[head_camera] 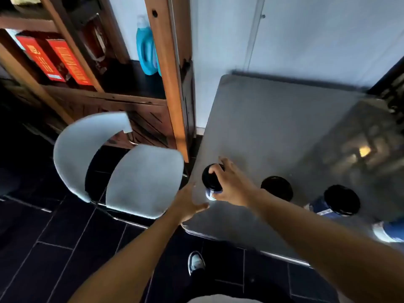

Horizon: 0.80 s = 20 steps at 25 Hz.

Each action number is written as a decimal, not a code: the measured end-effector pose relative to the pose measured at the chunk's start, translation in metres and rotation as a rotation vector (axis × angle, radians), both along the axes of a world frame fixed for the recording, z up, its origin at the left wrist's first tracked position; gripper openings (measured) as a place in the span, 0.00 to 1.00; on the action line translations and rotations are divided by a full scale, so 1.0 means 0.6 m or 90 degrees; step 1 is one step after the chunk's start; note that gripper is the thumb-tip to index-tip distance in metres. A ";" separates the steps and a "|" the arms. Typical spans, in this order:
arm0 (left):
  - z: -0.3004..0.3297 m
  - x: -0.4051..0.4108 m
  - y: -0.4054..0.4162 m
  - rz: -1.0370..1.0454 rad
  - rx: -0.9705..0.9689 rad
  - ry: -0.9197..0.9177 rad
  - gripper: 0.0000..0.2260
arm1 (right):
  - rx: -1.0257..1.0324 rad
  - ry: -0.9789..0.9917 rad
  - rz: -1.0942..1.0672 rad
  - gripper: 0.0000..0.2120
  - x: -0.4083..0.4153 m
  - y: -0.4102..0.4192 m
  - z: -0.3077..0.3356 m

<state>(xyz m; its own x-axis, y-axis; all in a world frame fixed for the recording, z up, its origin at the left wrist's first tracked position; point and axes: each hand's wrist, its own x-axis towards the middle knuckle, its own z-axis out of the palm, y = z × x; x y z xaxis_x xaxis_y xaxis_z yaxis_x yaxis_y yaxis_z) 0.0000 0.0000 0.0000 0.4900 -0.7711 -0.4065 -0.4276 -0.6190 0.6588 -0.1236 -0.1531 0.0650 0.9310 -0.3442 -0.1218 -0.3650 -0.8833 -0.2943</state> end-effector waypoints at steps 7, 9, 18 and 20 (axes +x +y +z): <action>-0.006 0.011 -0.062 0.060 -0.110 0.193 0.34 | 0.141 -0.084 -0.087 0.27 0.015 -0.014 -0.027; 0.006 0.013 -0.061 0.034 -0.122 0.214 0.28 | 0.185 -0.087 -0.098 0.31 0.017 -0.029 -0.014; 0.160 -0.046 -0.066 0.288 -0.178 0.490 0.19 | 0.493 -0.093 -0.195 0.22 0.021 -0.089 0.082; 0.185 -0.063 -0.053 0.306 -0.160 0.633 0.22 | 0.614 -0.149 -0.245 0.28 0.004 -0.081 0.083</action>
<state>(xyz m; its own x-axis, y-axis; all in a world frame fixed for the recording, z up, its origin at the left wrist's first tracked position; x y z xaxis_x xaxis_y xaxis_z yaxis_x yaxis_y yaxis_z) -0.0379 -0.0319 0.1112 0.3029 -0.7053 -0.6410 0.6018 -0.3800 0.7024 -0.1211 -0.2017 0.1147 0.8154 -0.4738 -0.3326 -0.4144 -0.0765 -0.9069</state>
